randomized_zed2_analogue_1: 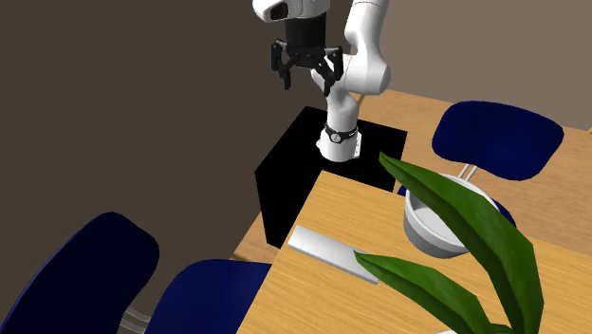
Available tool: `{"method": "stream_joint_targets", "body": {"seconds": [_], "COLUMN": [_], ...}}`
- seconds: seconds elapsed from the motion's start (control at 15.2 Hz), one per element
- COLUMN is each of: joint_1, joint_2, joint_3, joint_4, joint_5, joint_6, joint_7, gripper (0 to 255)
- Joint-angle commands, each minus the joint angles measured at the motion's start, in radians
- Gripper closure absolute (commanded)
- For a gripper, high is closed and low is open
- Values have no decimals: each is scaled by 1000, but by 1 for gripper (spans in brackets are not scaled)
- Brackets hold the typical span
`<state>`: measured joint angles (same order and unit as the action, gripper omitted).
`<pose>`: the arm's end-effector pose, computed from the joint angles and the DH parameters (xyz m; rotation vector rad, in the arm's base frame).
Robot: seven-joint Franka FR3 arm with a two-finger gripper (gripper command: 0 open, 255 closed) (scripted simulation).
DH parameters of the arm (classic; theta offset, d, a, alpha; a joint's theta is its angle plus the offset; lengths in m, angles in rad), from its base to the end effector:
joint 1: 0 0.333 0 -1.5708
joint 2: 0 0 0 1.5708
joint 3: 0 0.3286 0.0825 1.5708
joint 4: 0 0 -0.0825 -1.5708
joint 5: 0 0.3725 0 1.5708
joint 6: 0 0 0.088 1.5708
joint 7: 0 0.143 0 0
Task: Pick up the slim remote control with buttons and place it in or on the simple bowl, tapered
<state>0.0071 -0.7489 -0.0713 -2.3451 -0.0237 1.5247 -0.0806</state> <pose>0.2881 -0.0272 0.5532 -3.1098 -0.0575 0.1105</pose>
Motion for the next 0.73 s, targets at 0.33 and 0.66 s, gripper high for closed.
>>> {"method": "stream_joint_targets", "body": {"seconds": [0.33,0.66], "joint_1": [75,148], "joint_2": [135,283], "joint_3": [-40,-67], "joint_4": [-18,-9], "joint_5": [-28,-37], "joint_6": [167,323], "joint_7": [-205,-404], "gripper": [0,0]}}
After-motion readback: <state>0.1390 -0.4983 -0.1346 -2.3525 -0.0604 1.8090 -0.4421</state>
